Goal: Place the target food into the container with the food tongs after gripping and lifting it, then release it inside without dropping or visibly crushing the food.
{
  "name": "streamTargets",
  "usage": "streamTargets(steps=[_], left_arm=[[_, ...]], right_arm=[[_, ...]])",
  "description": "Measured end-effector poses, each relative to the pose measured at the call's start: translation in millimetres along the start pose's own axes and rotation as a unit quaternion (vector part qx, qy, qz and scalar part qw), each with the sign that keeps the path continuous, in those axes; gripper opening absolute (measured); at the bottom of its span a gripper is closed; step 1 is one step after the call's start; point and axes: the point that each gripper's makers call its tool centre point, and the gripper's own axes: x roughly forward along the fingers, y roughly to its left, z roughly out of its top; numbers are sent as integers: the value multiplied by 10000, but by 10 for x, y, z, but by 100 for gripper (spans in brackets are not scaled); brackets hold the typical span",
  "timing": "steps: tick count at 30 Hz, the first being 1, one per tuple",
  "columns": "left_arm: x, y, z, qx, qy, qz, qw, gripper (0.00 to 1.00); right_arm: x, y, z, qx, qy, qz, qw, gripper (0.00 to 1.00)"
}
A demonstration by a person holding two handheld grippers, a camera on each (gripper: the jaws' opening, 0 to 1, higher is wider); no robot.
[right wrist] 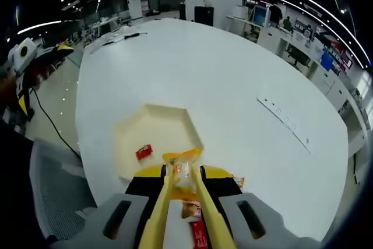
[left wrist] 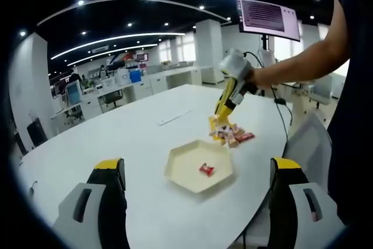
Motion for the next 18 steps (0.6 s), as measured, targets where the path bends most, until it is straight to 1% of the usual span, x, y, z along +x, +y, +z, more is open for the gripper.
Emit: streamTargets(steps=[4,7,18], left_arm=[[5,-7,22,7,-32,-1,10000,99],[6,-19,47,1,-62,-18,10000,99],[-40,-26,45,-7,-105,-36,9999,99]], right_arm=[[32,60,124,-65,-27,64,10000,22],[74,109,252,-170,-36,110,9998,22],[220,301,691,-401,-130,314,9986,22]])
